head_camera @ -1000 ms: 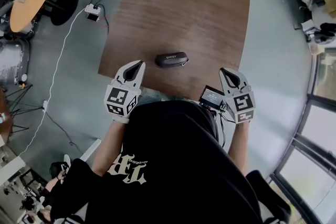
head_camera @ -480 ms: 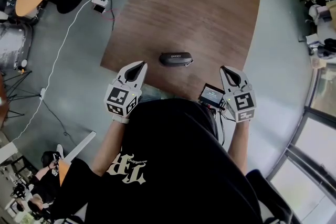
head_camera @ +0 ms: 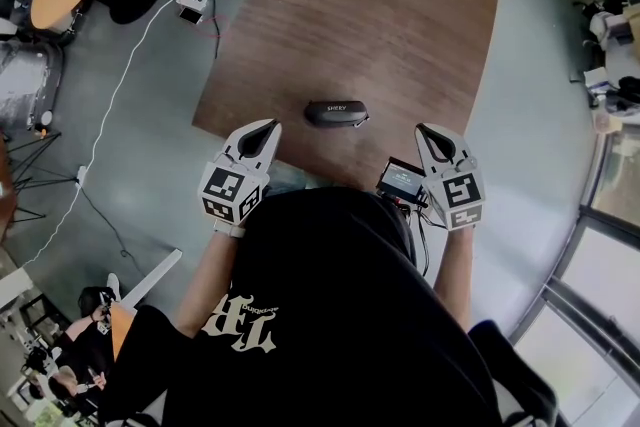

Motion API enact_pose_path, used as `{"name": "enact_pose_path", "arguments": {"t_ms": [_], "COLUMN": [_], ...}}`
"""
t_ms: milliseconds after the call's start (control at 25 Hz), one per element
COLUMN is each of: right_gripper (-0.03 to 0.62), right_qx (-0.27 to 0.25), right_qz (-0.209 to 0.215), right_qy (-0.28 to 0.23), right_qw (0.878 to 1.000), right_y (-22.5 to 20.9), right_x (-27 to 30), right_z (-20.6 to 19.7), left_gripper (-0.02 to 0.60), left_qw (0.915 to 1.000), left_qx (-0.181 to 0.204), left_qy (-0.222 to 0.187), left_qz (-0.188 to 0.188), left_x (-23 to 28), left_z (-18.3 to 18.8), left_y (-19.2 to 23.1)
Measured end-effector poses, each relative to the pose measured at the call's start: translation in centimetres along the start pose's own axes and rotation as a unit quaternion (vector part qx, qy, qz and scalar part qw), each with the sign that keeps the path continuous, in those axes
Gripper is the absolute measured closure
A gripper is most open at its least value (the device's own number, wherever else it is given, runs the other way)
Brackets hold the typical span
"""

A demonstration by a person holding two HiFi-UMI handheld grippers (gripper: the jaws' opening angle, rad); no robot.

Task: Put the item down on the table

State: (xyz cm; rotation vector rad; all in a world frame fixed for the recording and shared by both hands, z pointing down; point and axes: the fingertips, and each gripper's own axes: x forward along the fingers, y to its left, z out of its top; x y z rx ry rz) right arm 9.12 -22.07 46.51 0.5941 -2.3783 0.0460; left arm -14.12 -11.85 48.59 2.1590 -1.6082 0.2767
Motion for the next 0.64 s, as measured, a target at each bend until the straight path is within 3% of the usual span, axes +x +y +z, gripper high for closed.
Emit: {"name": "enact_pose_path", "arguments": {"t_ms": [640], "right_gripper": [0.606], "right_qx": [-0.011], "right_qz": [0.014], "right_qy": [-0.003], "right_qw": [1.0], "right_y": [0.1], "right_x": [0.8], "right_z": [1.0], "left_gripper": [0.575], "left_qw": [0.9999], "left_qx": [-0.011], "left_qy": [0.007], "left_qz": [0.0], "left_x": [-0.2], "left_z": [-0.2], "left_y": [0.2]}}
